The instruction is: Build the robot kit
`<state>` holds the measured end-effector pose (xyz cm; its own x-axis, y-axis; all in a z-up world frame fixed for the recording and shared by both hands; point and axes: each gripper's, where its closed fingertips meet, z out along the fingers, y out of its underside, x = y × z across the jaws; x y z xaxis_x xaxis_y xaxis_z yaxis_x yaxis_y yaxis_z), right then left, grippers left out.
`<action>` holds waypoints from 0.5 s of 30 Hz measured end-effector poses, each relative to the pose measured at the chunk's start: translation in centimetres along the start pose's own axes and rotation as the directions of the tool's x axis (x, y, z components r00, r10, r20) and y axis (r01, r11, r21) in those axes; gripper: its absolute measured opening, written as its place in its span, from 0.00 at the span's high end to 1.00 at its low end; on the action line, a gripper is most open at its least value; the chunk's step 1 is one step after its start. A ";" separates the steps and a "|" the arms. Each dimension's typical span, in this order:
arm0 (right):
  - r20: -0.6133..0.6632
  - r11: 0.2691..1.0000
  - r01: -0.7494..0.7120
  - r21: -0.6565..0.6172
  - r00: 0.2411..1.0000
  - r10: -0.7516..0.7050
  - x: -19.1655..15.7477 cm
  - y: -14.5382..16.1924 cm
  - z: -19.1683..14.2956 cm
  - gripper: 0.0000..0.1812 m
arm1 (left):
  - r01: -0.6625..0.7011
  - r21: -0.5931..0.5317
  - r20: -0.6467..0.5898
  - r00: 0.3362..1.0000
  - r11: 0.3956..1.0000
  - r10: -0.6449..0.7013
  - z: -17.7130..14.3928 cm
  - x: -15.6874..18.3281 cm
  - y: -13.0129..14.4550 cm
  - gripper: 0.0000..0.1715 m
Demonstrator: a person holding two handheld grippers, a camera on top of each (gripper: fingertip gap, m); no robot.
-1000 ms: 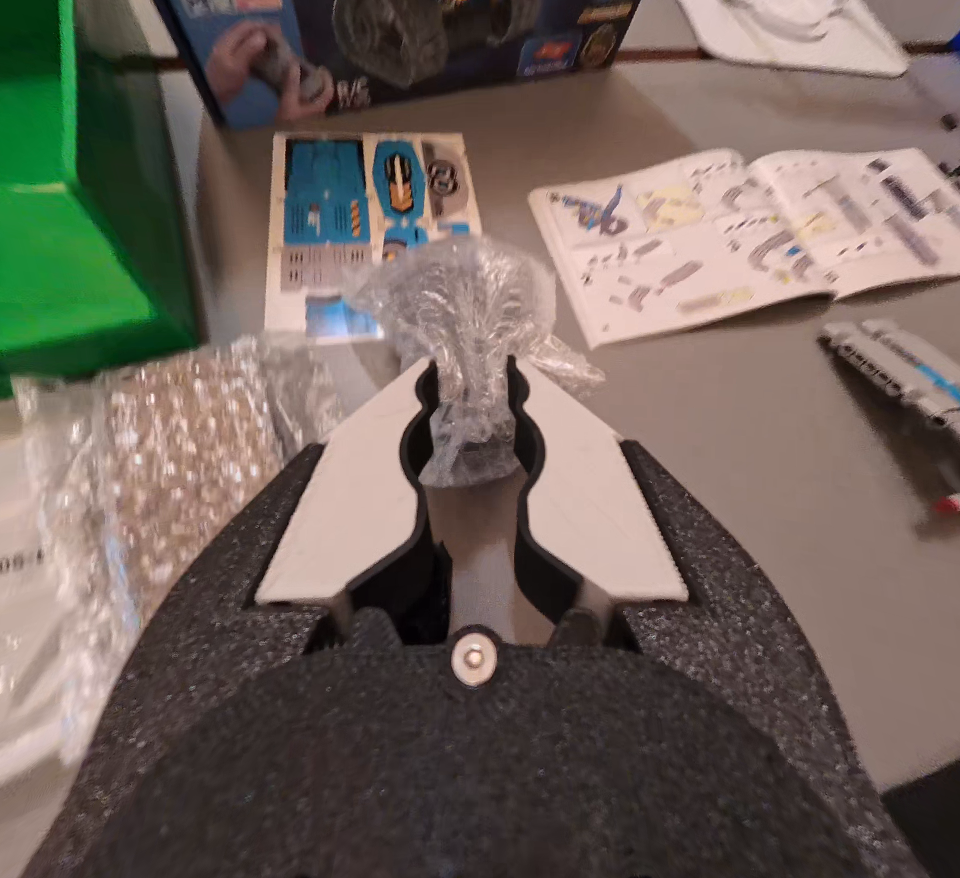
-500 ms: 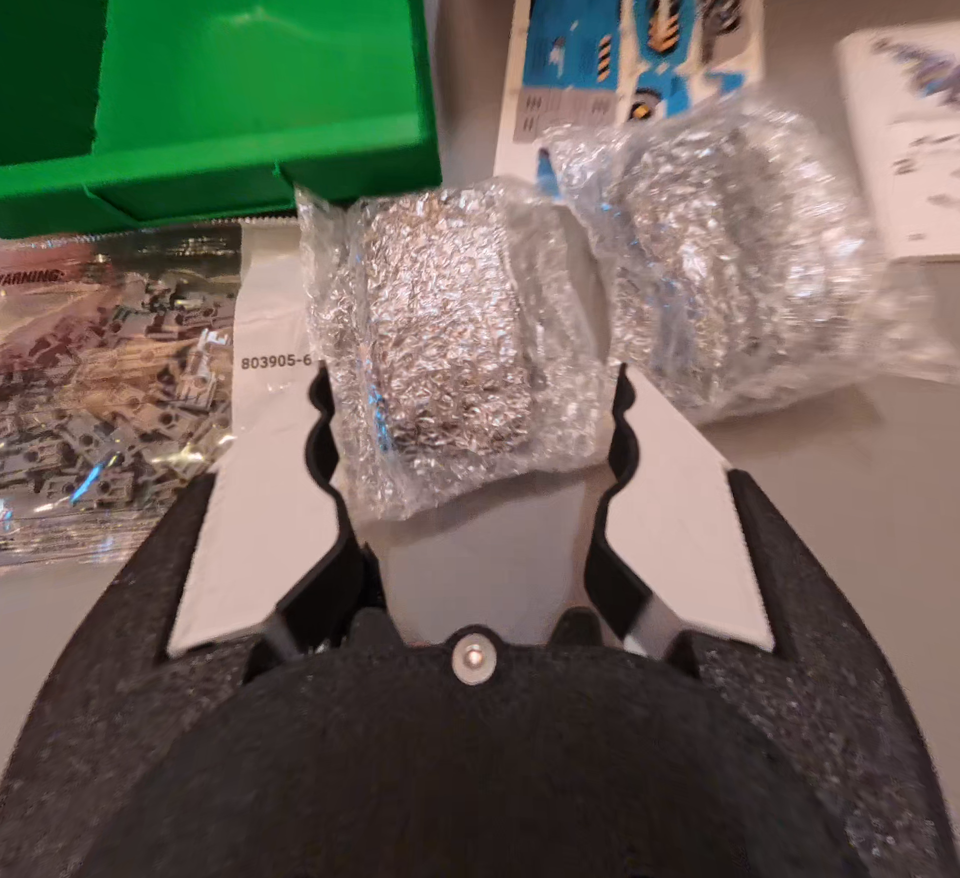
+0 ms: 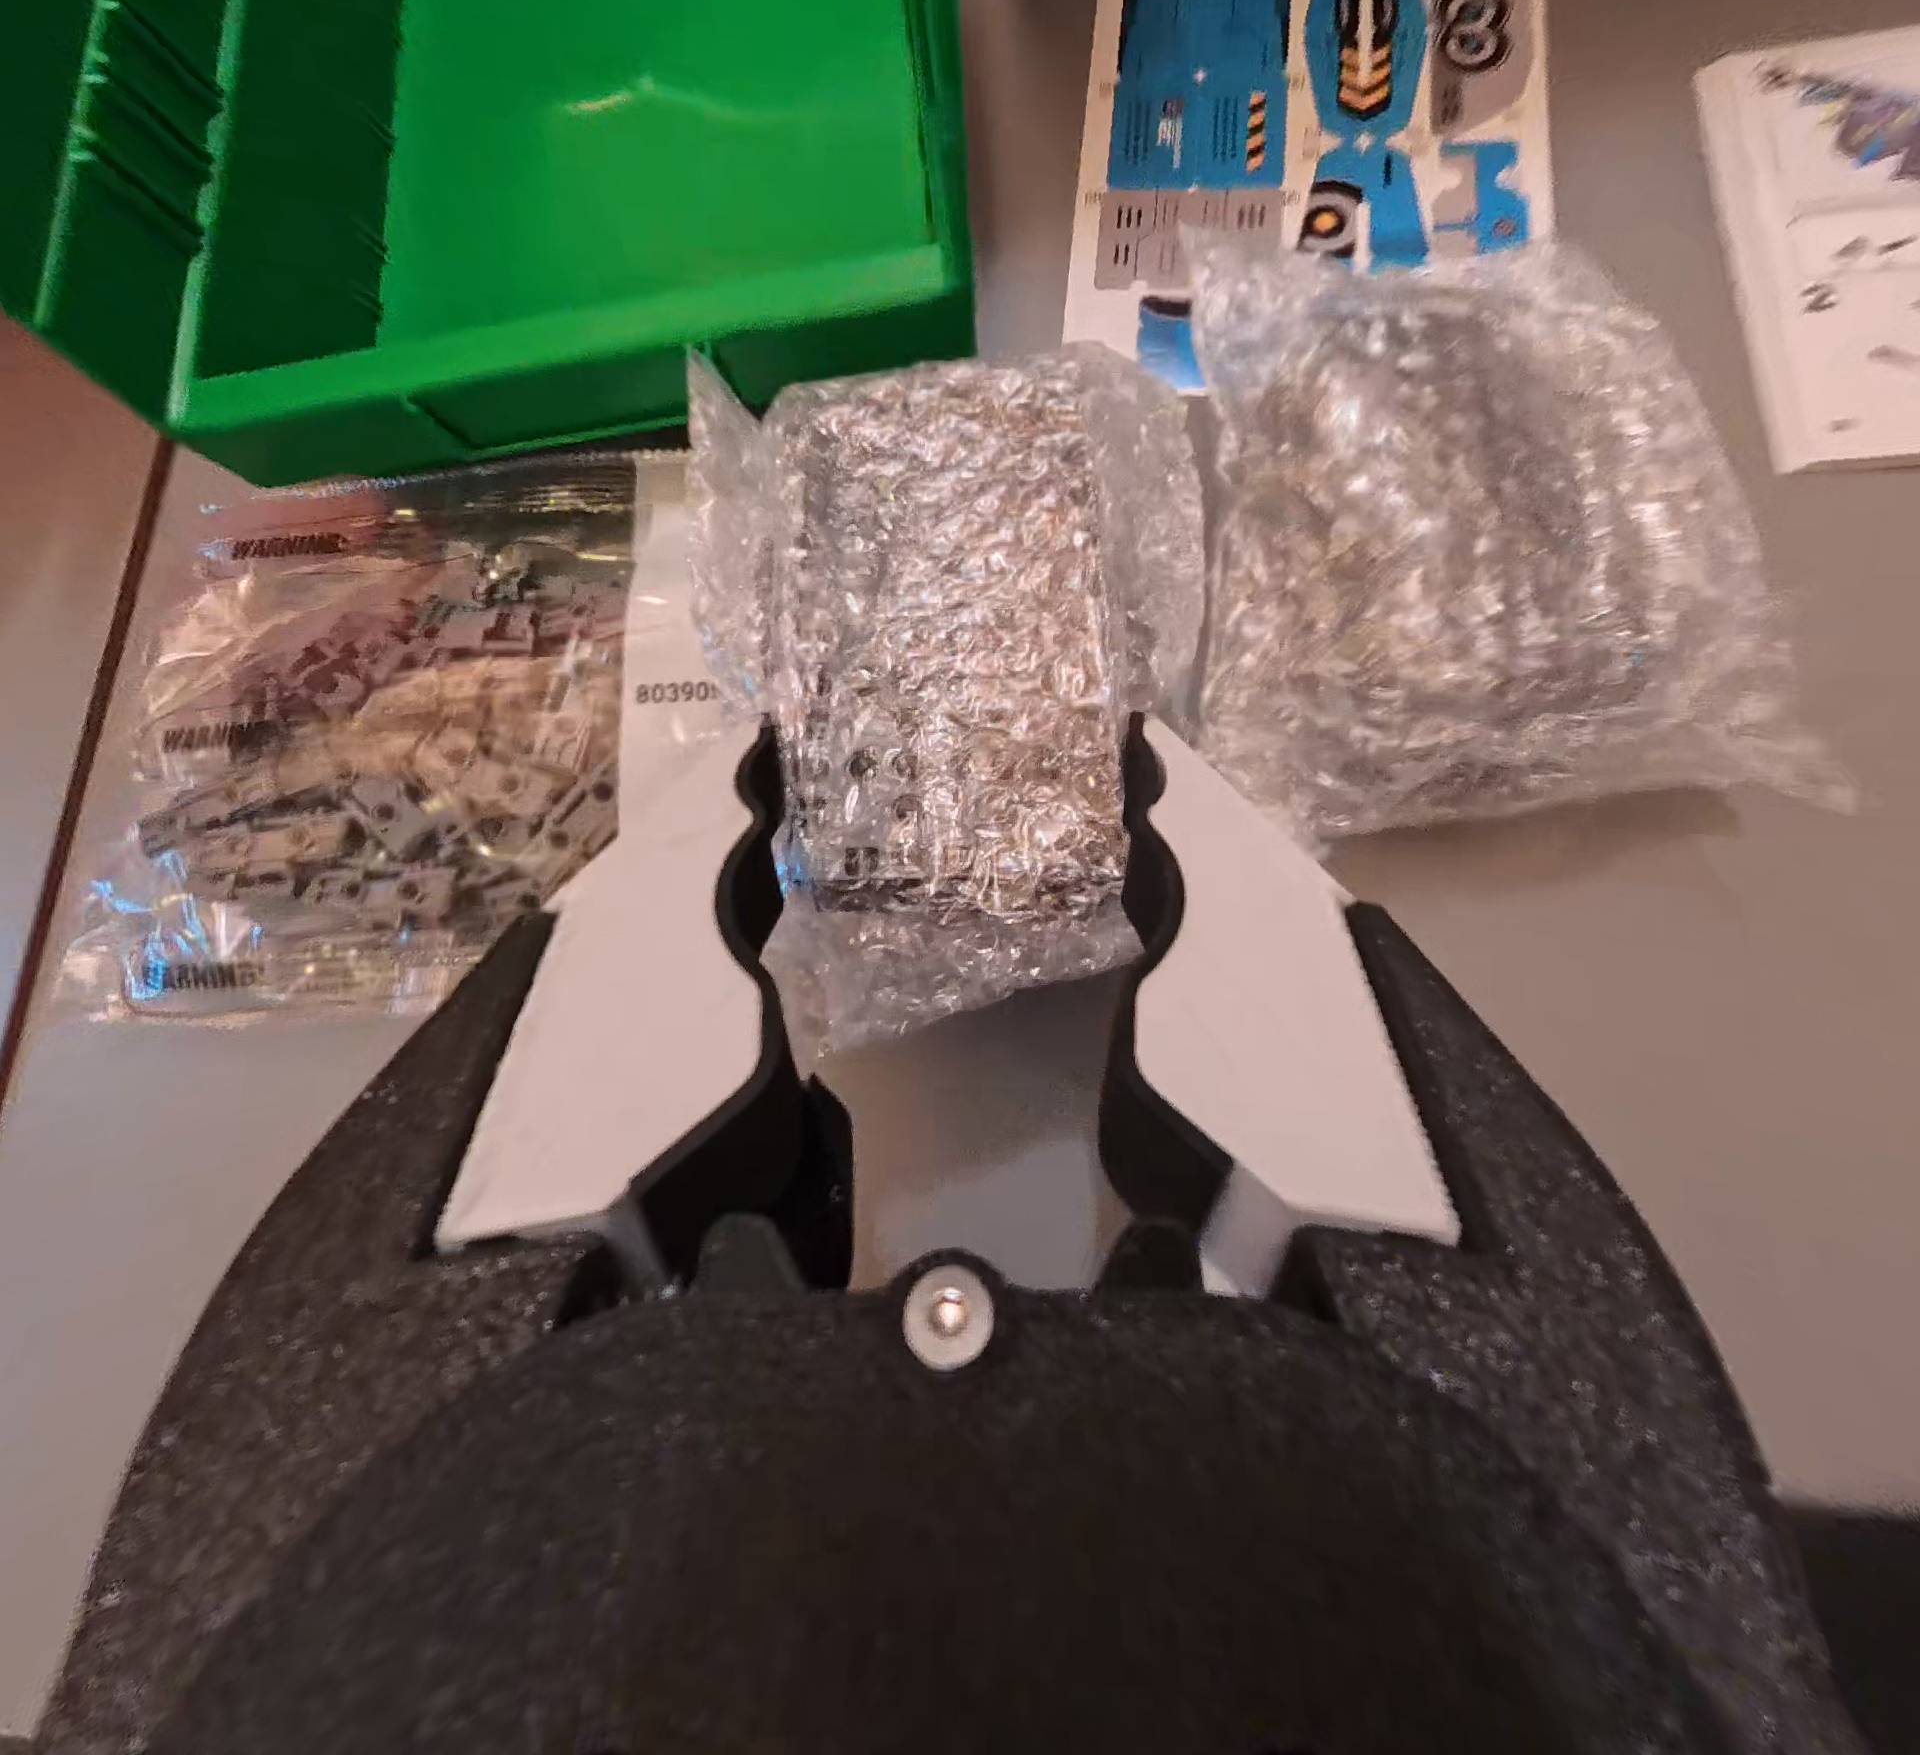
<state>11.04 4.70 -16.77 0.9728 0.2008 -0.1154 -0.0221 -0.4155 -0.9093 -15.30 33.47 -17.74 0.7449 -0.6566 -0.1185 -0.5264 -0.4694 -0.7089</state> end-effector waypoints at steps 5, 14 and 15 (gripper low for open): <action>0.002 1.000 0.011 -0.005 1.000 -0.011 -0.2 0.1 0.1 0.74 | 0.296 0.023 -0.312 0.910 0.955 -0.275 -2.8 0.5 -0.3 0.62; 0.301 0.971 0.146 0.191 0.933 -0.200 -10.3 -6.6 -0.3 0.76 | 0.693 -0.201 -0.971 -0.047 0.692 -0.235 -16.7 10.1 -6.0 0.63; 0.364 0.960 0.147 0.237 0.903 -0.228 -12.5 -8.1 -0.6 0.76 | 0.681 -0.232 -0.971 -0.125 0.694 -0.202 -18.0 11.9 -6.0 0.63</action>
<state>-0.81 5.05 -7.71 0.7997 0.5989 -0.0423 0.0674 -0.1595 -0.9849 -10.63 17.83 -2.33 -0.3851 -0.3970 0.8331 0.0473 -0.9101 -0.4118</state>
